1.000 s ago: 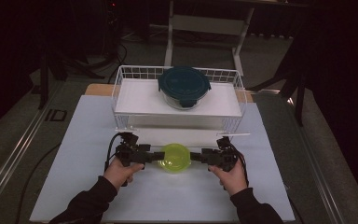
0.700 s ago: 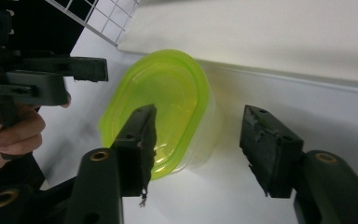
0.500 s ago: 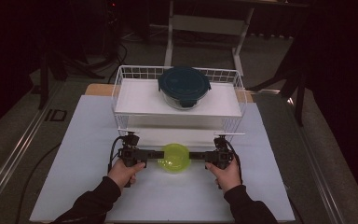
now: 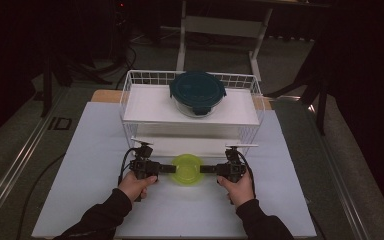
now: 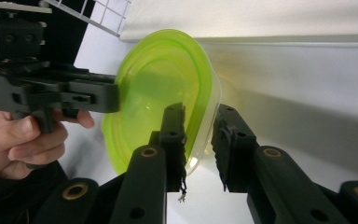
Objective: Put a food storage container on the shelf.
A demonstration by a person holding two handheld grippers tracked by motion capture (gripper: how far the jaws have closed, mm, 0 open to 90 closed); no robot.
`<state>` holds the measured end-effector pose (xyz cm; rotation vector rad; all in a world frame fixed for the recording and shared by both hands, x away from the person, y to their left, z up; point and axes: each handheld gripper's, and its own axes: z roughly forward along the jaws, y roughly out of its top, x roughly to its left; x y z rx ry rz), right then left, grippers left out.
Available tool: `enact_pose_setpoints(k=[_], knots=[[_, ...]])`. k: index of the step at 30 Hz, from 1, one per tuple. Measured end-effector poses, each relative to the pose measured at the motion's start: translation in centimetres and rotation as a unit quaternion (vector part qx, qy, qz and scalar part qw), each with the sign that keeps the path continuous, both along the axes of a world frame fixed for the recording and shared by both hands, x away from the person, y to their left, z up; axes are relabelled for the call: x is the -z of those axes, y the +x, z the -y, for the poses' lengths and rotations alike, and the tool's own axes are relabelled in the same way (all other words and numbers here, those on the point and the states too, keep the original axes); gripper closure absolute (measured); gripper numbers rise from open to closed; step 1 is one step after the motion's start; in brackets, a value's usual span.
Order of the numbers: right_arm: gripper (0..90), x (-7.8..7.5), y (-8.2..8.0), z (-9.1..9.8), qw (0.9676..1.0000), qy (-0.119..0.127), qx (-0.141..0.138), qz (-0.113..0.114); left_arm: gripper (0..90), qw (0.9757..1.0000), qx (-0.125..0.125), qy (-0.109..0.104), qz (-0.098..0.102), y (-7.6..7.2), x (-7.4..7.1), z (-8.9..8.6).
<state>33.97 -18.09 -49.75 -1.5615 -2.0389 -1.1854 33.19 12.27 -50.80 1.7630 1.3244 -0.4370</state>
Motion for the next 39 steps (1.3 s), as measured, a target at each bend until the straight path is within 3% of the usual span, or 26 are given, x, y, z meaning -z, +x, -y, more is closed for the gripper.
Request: enact_pose_setpoints(k=[6, 10, 13, 15, 18, 24, 31, 32, 39], knots=[[76.7, 0.1, -0.3, 0.1, 1.0, 0.007, -0.001, -0.001, 73.1, 0.9998, 0.007, 0.005, 0.016, -0.6, -0.3, 0.1], [78.2, 0.1, -0.6, 0.3, 0.9999, 0.01, -0.002, -0.004, 75.3, 0.9999, 0.004, 0.004, 0.01, -1.0, -0.6, 0.1], [79.6, 0.1, -0.9, 0.3, 0.9999, 0.014, -0.003, -0.003, 75.8, 0.9998, 0.002, 0.017, 0.012, -1.5, -0.8, 0.2], [80.7, 0.3, -1.1, 0.4, 0.9989, 0.041, 0.008, -0.022, 76.4, 0.9996, -0.005, 0.026, 0.013, -1.9, -0.9, 0.3], [80.7, -0.2, -1.6, -0.1, 0.9998, 0.019, 0.001, 0.004, 77.1, 0.9995, -0.009, 0.027, 0.009, -2.3, -0.8, 0.2], [80.9, -0.7, -2.1, -0.5, 0.9998, 0.002, -0.011, 0.015, 78.8, 0.9995, -0.014, 0.028, 0.002, -2.7, -0.8, 0.1], [80.9, -1.1, -2.5, -0.6, 0.9995, 0.003, -0.023, 0.02, 79.7, 0.9995, -0.008, 0.03, 0.01, -3.1, -2.0, -0.2], [80.9, -1.5, -2.7, -0.7, 0.9991, -0.002, -0.028, 0.03, 79.9, 0.9995, -0.007, 0.03, 0.011, -3.2, -2.3, -0.2], [81.1, -3.7, -3.2, -0.4, 0.998, 0.008, -0.04, 0.049, 80.1, 0.9996, 0.002, 0.003, 0.029, -3.5, -3.9, -0.6]])
